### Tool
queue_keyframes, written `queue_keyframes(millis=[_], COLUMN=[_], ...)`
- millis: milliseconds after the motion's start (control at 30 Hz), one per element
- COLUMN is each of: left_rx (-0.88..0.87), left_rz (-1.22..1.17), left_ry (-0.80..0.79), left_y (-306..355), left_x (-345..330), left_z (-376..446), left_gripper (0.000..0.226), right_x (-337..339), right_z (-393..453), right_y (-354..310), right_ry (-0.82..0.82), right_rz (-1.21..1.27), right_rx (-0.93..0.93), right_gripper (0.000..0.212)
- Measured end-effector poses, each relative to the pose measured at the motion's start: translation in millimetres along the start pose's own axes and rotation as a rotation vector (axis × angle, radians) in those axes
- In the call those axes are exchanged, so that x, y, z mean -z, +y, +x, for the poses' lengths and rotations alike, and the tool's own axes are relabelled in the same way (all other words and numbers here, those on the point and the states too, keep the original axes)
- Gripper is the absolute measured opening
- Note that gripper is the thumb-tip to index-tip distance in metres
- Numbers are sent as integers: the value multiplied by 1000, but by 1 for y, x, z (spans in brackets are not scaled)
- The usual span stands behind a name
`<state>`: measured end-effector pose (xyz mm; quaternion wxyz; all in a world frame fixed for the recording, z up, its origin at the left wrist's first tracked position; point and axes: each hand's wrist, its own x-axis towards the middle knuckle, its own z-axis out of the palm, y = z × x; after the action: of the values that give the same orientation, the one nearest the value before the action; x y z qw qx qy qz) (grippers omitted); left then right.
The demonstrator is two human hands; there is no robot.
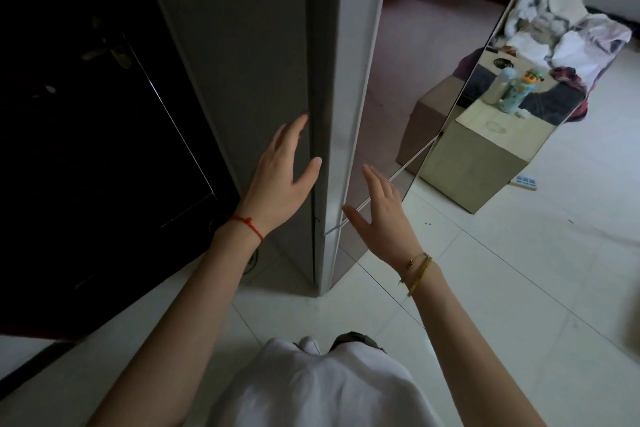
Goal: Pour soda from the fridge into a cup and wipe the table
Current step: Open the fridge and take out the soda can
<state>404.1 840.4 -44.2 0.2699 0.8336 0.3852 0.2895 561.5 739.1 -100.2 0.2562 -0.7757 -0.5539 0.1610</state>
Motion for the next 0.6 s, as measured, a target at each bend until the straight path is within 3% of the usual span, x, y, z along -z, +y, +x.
queue_keyframes(millis=[167,600], left_rx=[-98,-83], left_rz=[-83,-128], left_ry=[72,94], left_y=[4,8], left_x=[-6,-7], left_z=[12,20], left_gripper=[55,46], right_x=[-17,-32], right_z=[13,27], right_y=[-8,-21], right_ry=[68,174], right_rz=[39,69], right_rx=[1,-16], right_gripper=[82,79])
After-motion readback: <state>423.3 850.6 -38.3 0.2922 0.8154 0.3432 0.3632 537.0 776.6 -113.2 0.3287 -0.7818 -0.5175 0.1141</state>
